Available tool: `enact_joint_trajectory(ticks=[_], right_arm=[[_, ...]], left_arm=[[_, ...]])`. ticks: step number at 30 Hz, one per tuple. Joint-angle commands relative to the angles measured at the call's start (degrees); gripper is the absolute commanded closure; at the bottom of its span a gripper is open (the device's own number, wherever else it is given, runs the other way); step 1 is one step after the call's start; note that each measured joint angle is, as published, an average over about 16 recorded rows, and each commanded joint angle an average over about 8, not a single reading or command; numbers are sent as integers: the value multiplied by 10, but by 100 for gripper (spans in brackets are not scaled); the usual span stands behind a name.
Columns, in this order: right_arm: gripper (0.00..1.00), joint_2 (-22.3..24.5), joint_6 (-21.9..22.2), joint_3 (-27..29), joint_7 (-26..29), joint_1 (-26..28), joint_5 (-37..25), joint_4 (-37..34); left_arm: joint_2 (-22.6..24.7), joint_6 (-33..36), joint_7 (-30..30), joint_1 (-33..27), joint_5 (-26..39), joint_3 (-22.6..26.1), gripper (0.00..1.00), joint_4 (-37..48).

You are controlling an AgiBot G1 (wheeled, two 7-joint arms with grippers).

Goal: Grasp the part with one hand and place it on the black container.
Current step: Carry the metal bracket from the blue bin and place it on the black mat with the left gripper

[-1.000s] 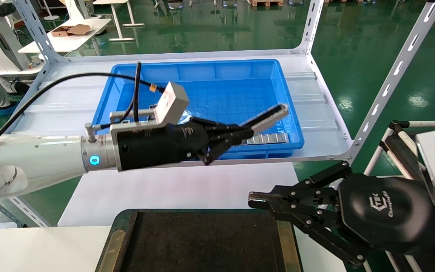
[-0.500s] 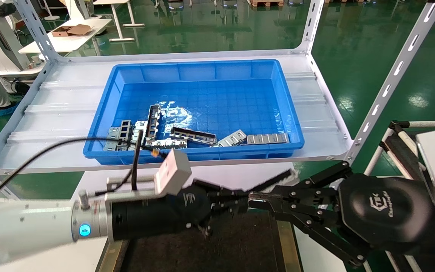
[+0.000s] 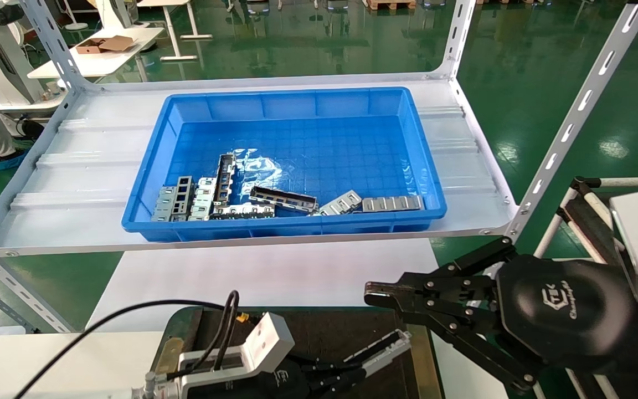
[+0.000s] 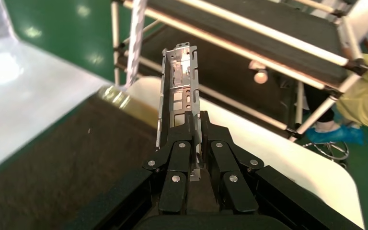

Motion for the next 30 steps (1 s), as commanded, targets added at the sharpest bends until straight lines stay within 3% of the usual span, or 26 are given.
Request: enact_joint_trajectory(ticks=[1,15,30], right_arm=[[100,0,0,0,0,0,0,0],[100,0,0,0,0,0,0,0],[100,0,0,-1,0,0,0,0]], left_arm=[[2,-19,-4,14,4,5,100,-1],[39,-216,-41,98,5,19,100,-16],[111,-378,-73,123,1,46,100,15]])
